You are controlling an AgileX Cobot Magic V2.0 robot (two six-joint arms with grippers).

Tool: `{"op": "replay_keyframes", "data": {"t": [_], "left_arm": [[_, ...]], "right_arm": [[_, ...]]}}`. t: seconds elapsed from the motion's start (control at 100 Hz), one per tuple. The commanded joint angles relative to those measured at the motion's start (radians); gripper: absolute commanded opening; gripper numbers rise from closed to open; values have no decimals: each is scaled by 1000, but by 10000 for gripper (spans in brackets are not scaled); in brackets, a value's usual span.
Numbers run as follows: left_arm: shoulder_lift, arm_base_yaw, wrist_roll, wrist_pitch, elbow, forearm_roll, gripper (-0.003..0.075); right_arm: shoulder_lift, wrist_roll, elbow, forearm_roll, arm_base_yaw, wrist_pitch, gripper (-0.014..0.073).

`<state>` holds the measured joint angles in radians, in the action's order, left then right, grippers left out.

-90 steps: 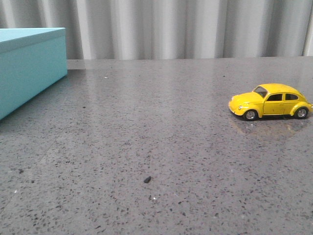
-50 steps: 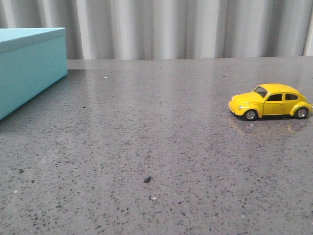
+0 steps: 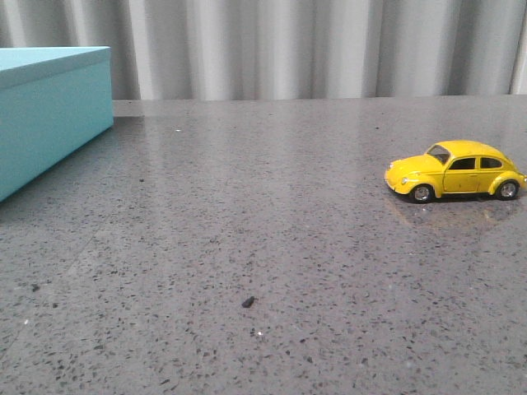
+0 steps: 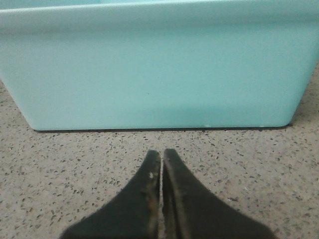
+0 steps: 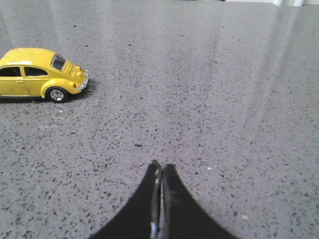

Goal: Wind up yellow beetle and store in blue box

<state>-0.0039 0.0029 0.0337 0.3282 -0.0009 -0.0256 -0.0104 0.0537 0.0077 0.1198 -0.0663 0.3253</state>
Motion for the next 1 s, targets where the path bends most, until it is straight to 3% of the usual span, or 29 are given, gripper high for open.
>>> {"op": "replay_keyframes", "data": {"t": [0.0, 0.37, 0.99], "left_arm": [[-31, -9, 10, -60, 26, 0, -21], [-31, -9, 10, -60, 26, 0, -21], [-31, -9, 10, -218, 26, 0, -21]], "right_arm": [[-19, -2, 22, 11, -7, -5, -61], [-19, -2, 22, 11, -7, -5, -61], [-19, -2, 22, 11, -7, -126, -61]]}}
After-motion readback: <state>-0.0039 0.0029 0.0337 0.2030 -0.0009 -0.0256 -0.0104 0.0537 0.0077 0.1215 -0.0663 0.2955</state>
